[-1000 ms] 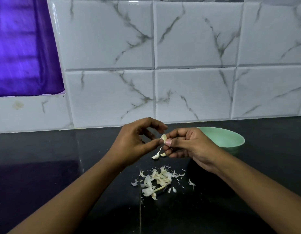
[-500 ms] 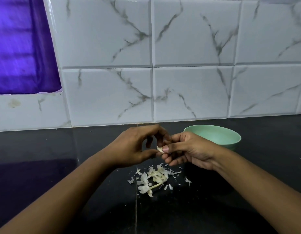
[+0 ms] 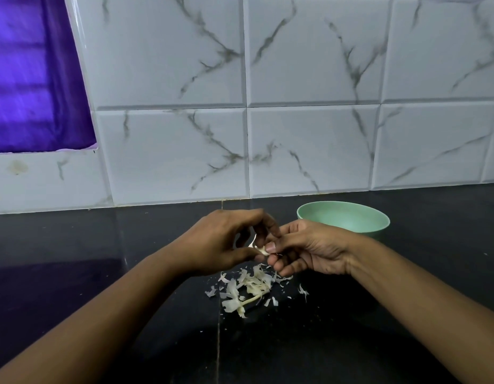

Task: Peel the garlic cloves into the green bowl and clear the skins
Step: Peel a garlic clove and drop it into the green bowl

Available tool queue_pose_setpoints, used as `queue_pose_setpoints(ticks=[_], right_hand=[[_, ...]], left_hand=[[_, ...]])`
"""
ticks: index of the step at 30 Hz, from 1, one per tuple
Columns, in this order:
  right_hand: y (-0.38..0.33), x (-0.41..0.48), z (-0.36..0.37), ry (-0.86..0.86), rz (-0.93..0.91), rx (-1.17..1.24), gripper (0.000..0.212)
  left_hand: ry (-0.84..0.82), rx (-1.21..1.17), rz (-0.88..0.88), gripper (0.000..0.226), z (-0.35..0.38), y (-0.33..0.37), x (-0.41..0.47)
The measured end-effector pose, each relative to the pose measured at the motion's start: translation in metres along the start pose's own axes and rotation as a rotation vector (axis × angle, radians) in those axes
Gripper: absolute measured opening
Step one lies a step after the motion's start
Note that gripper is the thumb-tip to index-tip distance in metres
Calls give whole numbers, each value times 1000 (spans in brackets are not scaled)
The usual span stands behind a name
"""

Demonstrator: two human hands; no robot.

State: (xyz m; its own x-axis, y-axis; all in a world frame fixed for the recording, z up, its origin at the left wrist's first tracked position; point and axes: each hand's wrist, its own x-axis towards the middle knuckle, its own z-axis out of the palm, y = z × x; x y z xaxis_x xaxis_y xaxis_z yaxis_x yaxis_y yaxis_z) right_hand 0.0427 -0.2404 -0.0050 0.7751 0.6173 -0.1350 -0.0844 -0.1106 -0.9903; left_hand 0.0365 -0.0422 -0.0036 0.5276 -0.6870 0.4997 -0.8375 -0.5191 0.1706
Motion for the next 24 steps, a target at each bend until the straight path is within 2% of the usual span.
queue_pose_setpoints(ticks=[7, 11, 14, 19, 24], right_hand=[[0, 1, 0, 7, -6, 6, 6], [1, 3, 1, 112, -129, 15, 8], [3, 4, 2, 188, -252, -36, 13], [3, 5, 0, 239, -361, -149, 16], [4, 7, 1, 262, -436, -238, 16]], left_hand=[[-13, -27, -48, 37, 0, 1, -1], [177, -164, -344, 31, -1, 0, -1], [198, -323, -484, 12, 3, 4, 1], [243, -479, -536, 4, 3, 11, 3], [262, -475, -553, 7, 3, 14, 4]])
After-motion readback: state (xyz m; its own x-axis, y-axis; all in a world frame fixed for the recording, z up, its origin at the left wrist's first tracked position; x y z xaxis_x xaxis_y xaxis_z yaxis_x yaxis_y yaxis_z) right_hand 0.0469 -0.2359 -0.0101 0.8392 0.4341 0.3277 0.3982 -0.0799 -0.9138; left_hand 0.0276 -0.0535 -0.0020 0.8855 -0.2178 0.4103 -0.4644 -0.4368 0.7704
